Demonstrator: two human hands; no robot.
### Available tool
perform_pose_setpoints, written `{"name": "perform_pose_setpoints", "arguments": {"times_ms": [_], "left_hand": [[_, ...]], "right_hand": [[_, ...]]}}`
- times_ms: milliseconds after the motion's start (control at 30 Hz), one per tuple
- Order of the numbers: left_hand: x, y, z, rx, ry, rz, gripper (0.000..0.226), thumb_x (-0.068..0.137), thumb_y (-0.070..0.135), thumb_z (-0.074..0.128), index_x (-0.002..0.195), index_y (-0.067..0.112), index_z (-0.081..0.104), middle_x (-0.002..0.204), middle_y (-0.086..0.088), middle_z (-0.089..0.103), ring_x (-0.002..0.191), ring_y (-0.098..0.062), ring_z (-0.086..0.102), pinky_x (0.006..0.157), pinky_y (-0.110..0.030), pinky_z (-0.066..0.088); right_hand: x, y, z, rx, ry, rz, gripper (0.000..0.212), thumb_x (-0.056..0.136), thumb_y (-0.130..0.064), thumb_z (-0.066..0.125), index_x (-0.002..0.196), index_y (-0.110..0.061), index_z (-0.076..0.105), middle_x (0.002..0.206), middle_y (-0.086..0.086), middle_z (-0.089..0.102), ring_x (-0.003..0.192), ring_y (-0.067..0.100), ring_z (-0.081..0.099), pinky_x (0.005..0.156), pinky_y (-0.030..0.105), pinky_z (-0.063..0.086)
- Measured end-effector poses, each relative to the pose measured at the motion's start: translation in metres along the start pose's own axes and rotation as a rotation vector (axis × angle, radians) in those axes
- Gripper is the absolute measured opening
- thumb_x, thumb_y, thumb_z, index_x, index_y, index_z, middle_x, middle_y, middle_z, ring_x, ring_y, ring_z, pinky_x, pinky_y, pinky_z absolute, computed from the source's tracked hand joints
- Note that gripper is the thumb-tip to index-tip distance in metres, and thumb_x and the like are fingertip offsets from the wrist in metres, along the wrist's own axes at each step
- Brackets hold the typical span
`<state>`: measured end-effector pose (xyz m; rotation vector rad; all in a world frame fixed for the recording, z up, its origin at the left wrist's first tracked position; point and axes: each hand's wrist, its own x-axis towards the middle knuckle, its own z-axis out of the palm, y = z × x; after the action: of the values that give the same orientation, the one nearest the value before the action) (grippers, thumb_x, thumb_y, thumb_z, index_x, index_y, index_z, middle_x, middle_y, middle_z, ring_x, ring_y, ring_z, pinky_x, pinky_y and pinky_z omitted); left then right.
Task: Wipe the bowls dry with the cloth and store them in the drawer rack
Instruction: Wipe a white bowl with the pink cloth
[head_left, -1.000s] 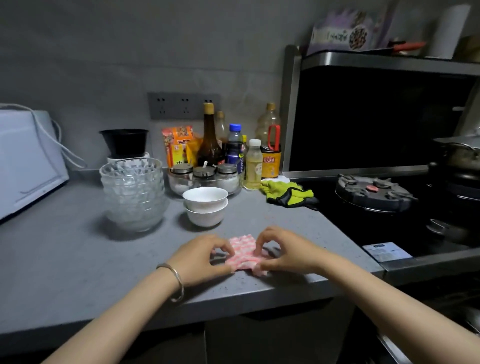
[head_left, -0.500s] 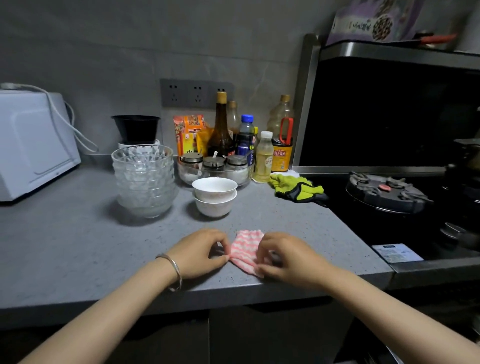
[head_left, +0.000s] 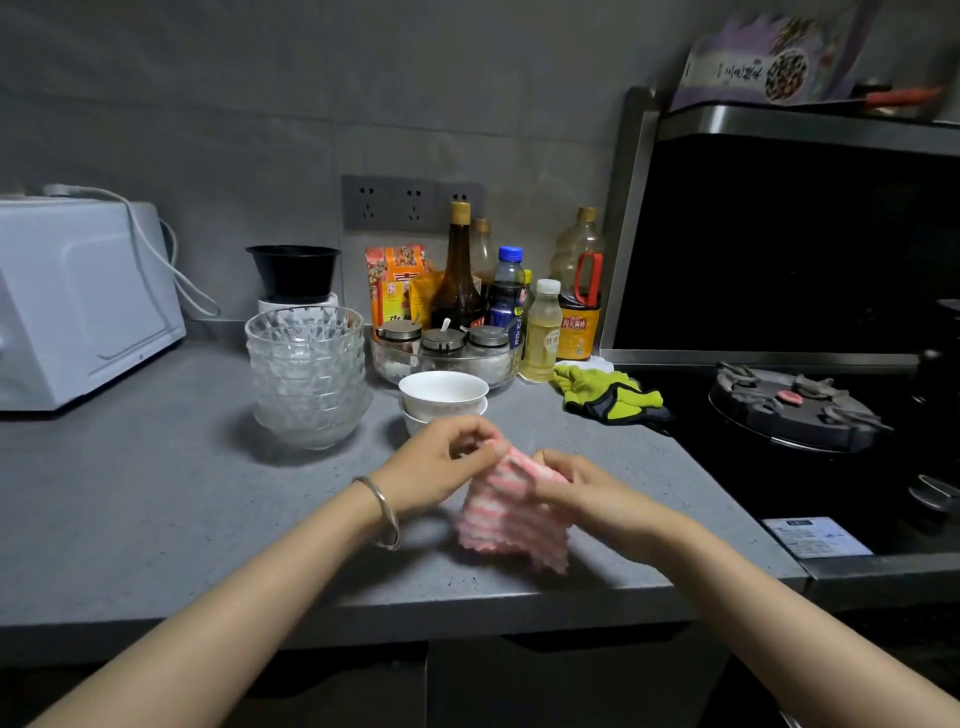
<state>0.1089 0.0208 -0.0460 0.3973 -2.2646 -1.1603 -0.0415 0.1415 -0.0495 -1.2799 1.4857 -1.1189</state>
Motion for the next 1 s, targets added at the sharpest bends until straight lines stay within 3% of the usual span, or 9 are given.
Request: {"name": "perform_pose_setpoints", "arguments": {"times_ms": [100, 167, 300, 400, 467, 567, 633, 833, 1000], "left_hand": [[0.017, 0.011, -0.002, -0.032, 0.010, -0.012, 0.007, 0.090, 0.015, 0.062, 0.086, 0.020, 0.066, 0.083, 0.006, 0.066, 0.075, 0.003, 0.056, 0.073, -0.011, 0.044], [0.031, 0.010, -0.007, 0.019, 0.037, -0.018, 0.007, 0.089, 0.020, 0.063, 0.096, 0.020, 0.067, 0.092, 0.003, 0.067, 0.083, -0.001, 0.059, 0.079, -0.013, 0.046], [0.051, -0.013, -0.030, 0.355, 0.268, -0.102, 0.047, 0.086, 0.053, 0.053, 0.121, 0.022, 0.059, 0.125, -0.002, 0.059, 0.119, -0.020, 0.048, 0.105, -0.032, 0.035], [0.053, -0.037, -0.046, 0.641, 0.257, -0.301, 0.050, 0.086, 0.056, 0.052, 0.128, 0.030, 0.056, 0.148, -0.005, 0.035, 0.140, -0.029, 0.023, 0.113, -0.035, 0.017], [0.054, -0.049, -0.048, 0.635, 0.212, -0.380, 0.047, 0.083, 0.058, 0.057, 0.119, 0.029, 0.063, 0.144, -0.005, 0.038, 0.137, -0.031, 0.030, 0.114, -0.038, 0.024], [0.057, -0.056, -0.045, 0.553, 0.252, -0.316, 0.044, 0.079, 0.052, 0.066, 0.097, 0.012, 0.072, 0.122, -0.007, 0.061, 0.115, -0.026, 0.054, 0.095, -0.034, 0.045], [0.058, -0.057, -0.042, 0.558, 0.290, -0.298, 0.033, 0.081, 0.044, 0.069, 0.082, 0.011, 0.070, 0.106, -0.009, 0.069, 0.102, -0.026, 0.061, 0.083, -0.033, 0.049], [0.059, -0.062, -0.039, 0.585, 0.390, -0.227, 0.025, 0.083, 0.038, 0.070, 0.089, 0.013, 0.071, 0.103, -0.006, 0.069, 0.096, -0.026, 0.061, 0.077, -0.033, 0.046], [0.054, -0.044, -0.039, 0.202, 0.596, -0.140, 0.023, 0.084, 0.031, 0.070, 0.097, 0.012, 0.071, 0.098, 0.000, 0.066, 0.097, -0.020, 0.059, 0.083, -0.029, 0.046]], "right_hand": [[0.005, -0.011, 0.006, 0.380, -0.215, 0.156, 0.034, 0.086, -0.024, 0.062, 0.111, -0.002, 0.059, 0.101, 0.012, 0.067, 0.092, 0.023, 0.062, 0.087, 0.033, 0.049], [0.009, -0.013, 0.012, 0.541, -0.211, 0.229, 0.033, 0.087, -0.023, 0.057, 0.111, 0.000, 0.059, 0.101, 0.015, 0.068, 0.095, 0.026, 0.065, 0.092, 0.040, 0.051], [0.020, -0.014, 0.013, 0.781, -0.053, 0.299, 0.040, 0.082, -0.023, 0.059, 0.107, 0.008, 0.056, 0.096, 0.023, 0.069, 0.085, 0.033, 0.069, 0.081, 0.052, 0.051], [0.025, -0.017, 0.008, 0.910, 0.007, 0.288, 0.045, 0.089, -0.033, 0.055, 0.108, 0.009, 0.053, 0.095, 0.029, 0.068, 0.081, 0.038, 0.069, 0.075, 0.057, 0.049], [0.029, -0.018, 0.005, 0.944, 0.009, 0.274, 0.050, 0.087, -0.037, 0.055, 0.109, 0.007, 0.052, 0.098, 0.030, 0.067, 0.085, 0.040, 0.068, 0.076, 0.058, 0.049], [0.035, -0.019, 0.003, 0.944, 0.021, 0.249, 0.052, 0.081, -0.036, 0.059, 0.111, 0.005, 0.051, 0.106, 0.031, 0.065, 0.103, 0.042, 0.062, 0.078, 0.060, 0.048], [0.037, -0.019, 0.003, 0.939, 0.030, 0.244, 0.055, 0.078, -0.035, 0.062, 0.114, 0.004, 0.050, 0.116, 0.032, 0.061, 0.112, 0.043, 0.057, 0.079, 0.061, 0.048], [0.036, -0.021, -0.001, 0.937, 0.101, 0.213, 0.048, 0.079, -0.032, 0.061, 0.110, 0.003, 0.053, 0.102, 0.029, 0.067, 0.098, 0.040, 0.063, 0.071, 0.056, 0.054], [0.033, -0.029, -0.009, 0.911, 0.182, 0.092, 0.034, 0.092, -0.034, 0.051, 0.107, -0.004, 0.056, 0.094, 0.022, 0.072, 0.099, 0.035, 0.064, 0.073, 0.050, 0.055]]}}
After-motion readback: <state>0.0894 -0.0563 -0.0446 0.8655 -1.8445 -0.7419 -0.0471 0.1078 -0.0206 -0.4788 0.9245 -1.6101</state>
